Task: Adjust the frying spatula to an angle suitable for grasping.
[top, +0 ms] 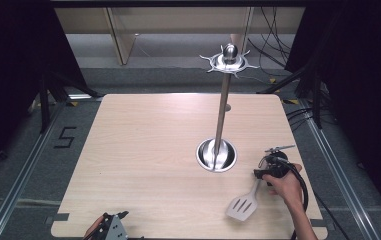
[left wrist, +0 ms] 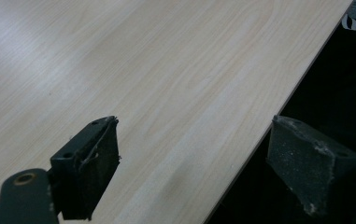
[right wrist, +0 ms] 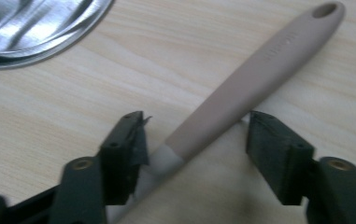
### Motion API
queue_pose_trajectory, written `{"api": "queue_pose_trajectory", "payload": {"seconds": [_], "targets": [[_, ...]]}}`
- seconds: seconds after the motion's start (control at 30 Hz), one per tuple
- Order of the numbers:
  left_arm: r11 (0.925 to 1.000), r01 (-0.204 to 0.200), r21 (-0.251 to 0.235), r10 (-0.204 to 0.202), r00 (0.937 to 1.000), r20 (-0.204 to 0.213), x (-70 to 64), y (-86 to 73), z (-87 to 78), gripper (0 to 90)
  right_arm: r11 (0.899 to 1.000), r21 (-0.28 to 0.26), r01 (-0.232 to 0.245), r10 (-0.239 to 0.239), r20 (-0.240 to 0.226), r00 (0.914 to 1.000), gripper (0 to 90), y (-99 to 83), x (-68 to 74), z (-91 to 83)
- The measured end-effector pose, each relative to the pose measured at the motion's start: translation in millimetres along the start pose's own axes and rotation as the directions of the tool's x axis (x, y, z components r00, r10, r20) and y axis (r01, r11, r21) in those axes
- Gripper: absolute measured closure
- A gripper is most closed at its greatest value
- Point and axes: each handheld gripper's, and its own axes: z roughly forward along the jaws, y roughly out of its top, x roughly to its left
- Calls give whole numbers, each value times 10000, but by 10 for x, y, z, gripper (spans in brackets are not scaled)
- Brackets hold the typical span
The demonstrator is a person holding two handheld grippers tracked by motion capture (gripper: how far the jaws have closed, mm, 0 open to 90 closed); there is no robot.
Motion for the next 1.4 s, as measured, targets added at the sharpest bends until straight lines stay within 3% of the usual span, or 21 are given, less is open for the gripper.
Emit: {"api": "queue_pose_trajectory", "payload": {"seconds": [0.03,0.07,0.17,0.3,0.33,0.43,0.47,0.5,0.53,0.57,0.6,0.63,0.67,0.7,0.73,0.83,0.87,0.97,1.03,1.07,1.4], "targets": [[9999,-118,48,118,9999,50,9,2,-6,159,9998,106,187,-187,-63,9998,432,31,8,6],[9996,270,38,-270,9996,-23,-14,-7,7,159,9995,191,258,-255,-148,9996,443,61,20,14],[9995,311,-30,-311,9995,-19,-16,-5,5,159,9958,916,29,7,-391,9992,470,139,45,3],[9992,389,-99,-388,9992,66,-22,-4,5,159,9918,1234,328,-247,-666,9975,488,210,40,19],[9998,137,-157,-137,9999,1,-8,3,1,159,9917,1213,429,-338,-766,9965,500,225,48,25],[9995,314,-38,-314,9995,-10,-21,-5,9,159,9886,1390,577,-461,-846,9953,513,260,69,34],[9995,310,-36,-310,9995,-12,-21,-5,9,159,9874,1218,1008,-907,-865,9921,517,271,48,42],[9995,316,-37,-316,9995,-8,-21,-5,9,159,9861,1470,776,-633,-1001,9930,522,285,63,36],[9995,318,-46,-318,9995,13,-21,-4,6,159,9834,1285,1282,-1172,-898,9890,532,286,49,47],[9995,315,-55,-315,9995,49,-22,-3,-7,159,9809,1414,1333,-1216,-888,9886,545,287,60,36],[9999,-151,4,151,9998,114,12,6,-17,159,9794,1371,1481,-1365,-903,9865,558,284,64,30],[9999,-151,4,151,9998,114,12,6,-17,159,9784,1467,1460,-1321,-1007,9861,573,286,54,26],[9999,110,129,-111,9999,76,-3,-1,-20,159,9743,1510,1670,-1518,-1070,9826,588,285,43,18],[9998,64,165,-65,10000,63,-1,-4,-11,159,9692,1513,1943,-1813,-955,9788,601,282,43,11],[9995,297,-47,-297,9996,-31,-21,-6,8,159,9654,1665,2009,-1863,-989,9775,613,282,40,-1],[9999,64,114,-64,10000,28,-10,1,-20,160,9577,1761,2277,-2126,-1008,9719,639,286,20,-14],[9997,251,-30,-251,9997,-76,-21,-2,1,159,9475,1974,2515,-2357,-1004,9666,658,293,-9,-21],[9999,137,98,-137,9999,2,-15,-1,-5,160,9421,2180,2547,-2378,-1010,9661,675,310,-15,-18],[9999,-120,37,120,9999,-16,-1,6,-3,160,9265,2752,2565,-2385,-976,9662,681,346,-18,-19],[9999,-122,39,122,9999,-15,-1,7,-3,159,9307,2827,2323,-2168,-855,9725,682,356,6,-24],[9999,62,146,-62,10000,17,-13,4,-7,160,9250,3208,2037,-1828,-943,9786,687,449,-6,46]]}}
